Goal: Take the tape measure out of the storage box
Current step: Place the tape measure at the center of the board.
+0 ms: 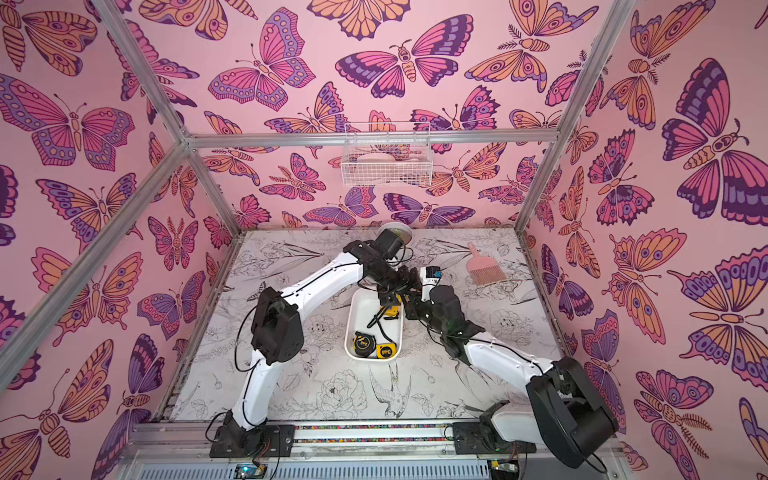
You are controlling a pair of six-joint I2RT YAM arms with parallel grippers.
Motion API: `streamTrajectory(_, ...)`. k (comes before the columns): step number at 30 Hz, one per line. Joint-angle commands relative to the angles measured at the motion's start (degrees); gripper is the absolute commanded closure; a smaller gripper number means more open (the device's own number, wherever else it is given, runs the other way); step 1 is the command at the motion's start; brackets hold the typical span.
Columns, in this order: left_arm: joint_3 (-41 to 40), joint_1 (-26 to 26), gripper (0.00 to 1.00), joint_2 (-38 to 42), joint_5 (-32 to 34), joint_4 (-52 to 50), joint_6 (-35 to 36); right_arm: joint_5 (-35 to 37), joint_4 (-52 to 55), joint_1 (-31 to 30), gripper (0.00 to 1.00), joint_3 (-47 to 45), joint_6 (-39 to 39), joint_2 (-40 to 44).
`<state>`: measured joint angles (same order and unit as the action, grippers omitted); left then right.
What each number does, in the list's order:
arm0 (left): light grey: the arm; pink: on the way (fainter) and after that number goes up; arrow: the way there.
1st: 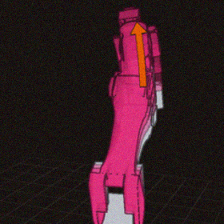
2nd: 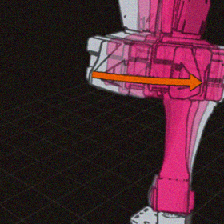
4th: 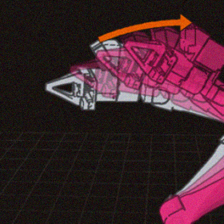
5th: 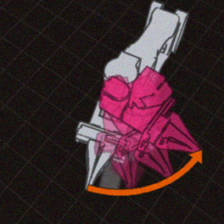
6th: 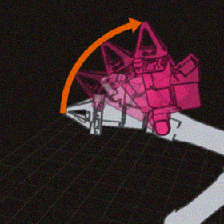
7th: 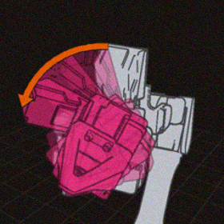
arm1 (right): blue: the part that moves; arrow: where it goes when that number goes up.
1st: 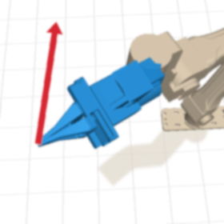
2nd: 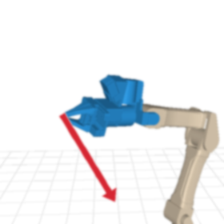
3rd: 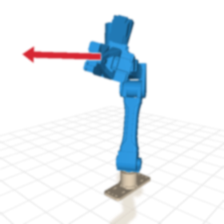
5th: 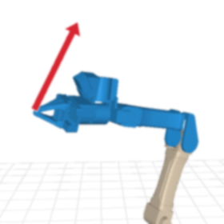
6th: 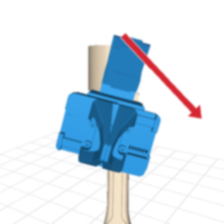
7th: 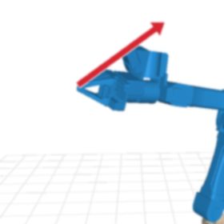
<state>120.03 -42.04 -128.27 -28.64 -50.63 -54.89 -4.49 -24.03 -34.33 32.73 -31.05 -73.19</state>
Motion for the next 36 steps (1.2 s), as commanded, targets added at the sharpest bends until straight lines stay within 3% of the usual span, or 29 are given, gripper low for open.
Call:
streamTrajectory(1,-0.02,1.10,0.01,3.16,2.21,-0.08,3.19,1.12,3.29,1.47,0.93,-0.87,0.90,2.59)
streamTrajectory(11,1.75,2.87,0.01,6.38,4.68,-0.21,7.48,1.82,5.57,8.60,0.95,-5.47,-2.00,9.46)
streamTrajectory(16,1.79,3.37,0.00,7.84,11.35,-4.85,13.88,3.71,14.41,13.64,0.95,-3.68,-1.85,17.35)
streamTrajectory(20,2.09,3.36,0.01,7.77,16.44,-9.54,19.13,3.35,18.84,18.31,0.94,-2.93,-0.31,19.04)
streamTrajectory(30,2.18,0.23,0.02,4.87,29.85,-20.44,28.95,-3.57,5.80,27.90,0.94,-3.16,-3.39,1.50)
streamTrajectory(36,2.79,-0.97,0.03,1.90,31.41,-21.52,30.63,-9.16,1.83,32.49,0.91,1.14,-4.85,-10.74)
